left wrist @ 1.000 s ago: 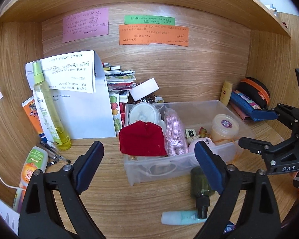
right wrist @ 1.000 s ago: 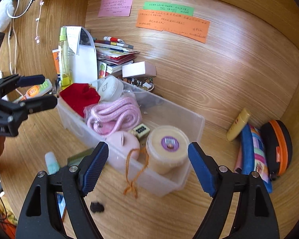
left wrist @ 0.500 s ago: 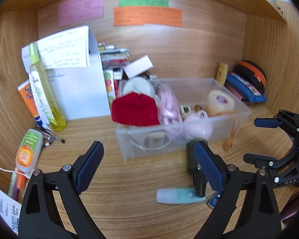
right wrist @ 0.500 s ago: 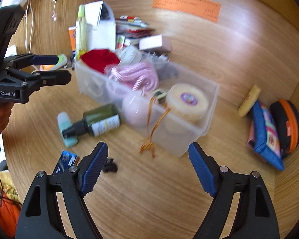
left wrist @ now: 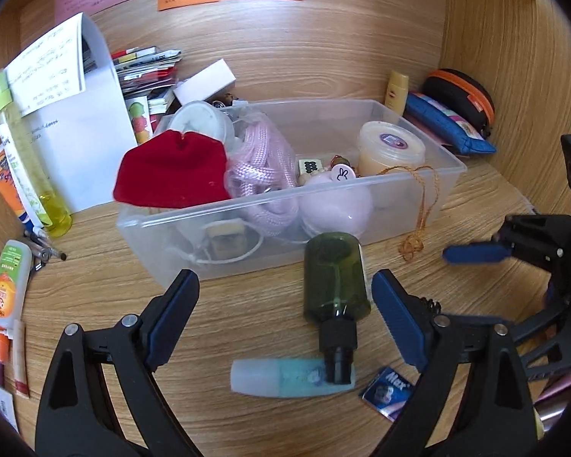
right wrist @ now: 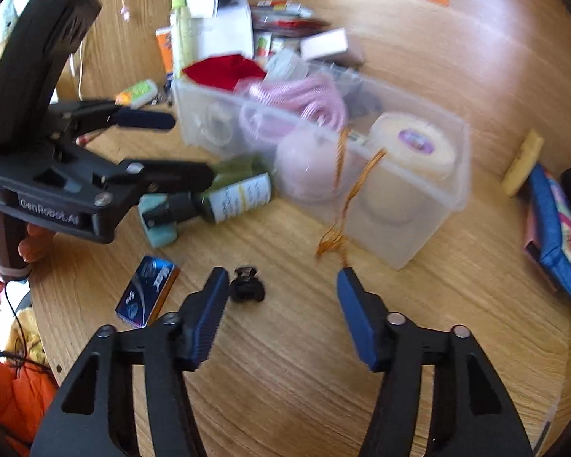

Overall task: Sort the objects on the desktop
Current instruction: 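Grasp the green bottle with the left gripper while the right grasps the black hair clip, then lift the green bottle toward the box with the left gripper while the right carries the clip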

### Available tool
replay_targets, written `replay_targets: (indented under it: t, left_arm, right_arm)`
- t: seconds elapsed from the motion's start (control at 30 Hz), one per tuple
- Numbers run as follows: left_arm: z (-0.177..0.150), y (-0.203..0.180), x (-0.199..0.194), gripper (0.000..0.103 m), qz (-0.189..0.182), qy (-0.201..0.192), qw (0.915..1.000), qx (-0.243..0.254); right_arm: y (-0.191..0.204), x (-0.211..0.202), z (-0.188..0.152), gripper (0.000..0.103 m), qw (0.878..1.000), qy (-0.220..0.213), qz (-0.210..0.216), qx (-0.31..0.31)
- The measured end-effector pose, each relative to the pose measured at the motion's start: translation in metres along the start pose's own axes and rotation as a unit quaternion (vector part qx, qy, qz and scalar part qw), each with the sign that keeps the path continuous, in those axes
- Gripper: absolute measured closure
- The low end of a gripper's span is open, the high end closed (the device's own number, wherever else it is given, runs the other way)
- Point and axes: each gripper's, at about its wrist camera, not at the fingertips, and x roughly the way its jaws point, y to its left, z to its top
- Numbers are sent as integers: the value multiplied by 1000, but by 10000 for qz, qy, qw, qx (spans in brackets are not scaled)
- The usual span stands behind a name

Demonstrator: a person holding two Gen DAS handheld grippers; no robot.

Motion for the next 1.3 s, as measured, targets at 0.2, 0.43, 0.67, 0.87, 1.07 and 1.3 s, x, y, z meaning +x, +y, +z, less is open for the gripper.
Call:
replay_targets:
  t: [0.2,0.43,0.67,0.87,1.07,1.3]
  left_arm:
    - [3,-11,13,26,-136,195,9997,102]
    - [7,-20,27,38,-270,427,9987,109]
    - [6,-23,31,48,-287,566,9979,98]
    - [3,-29,35,61,-267,646,9975,141]
    - [-2,-32,31,62,-289,561,9980,103]
    - [-3,-32,22,62,-285,375,9989,89]
  right_arm:
    - [3,0,-2,66,9997,4,257,-11]
    - [4,7,-3,77,9988,197,443,53]
    - [2,7,-4,86,9982,205,550,103]
    - [0,7,-1,89,9980,193,595,115]
    - [-3,4,1,90,9981,128,576,154]
    - [-3,-9,0,90,9991,-117,407,53]
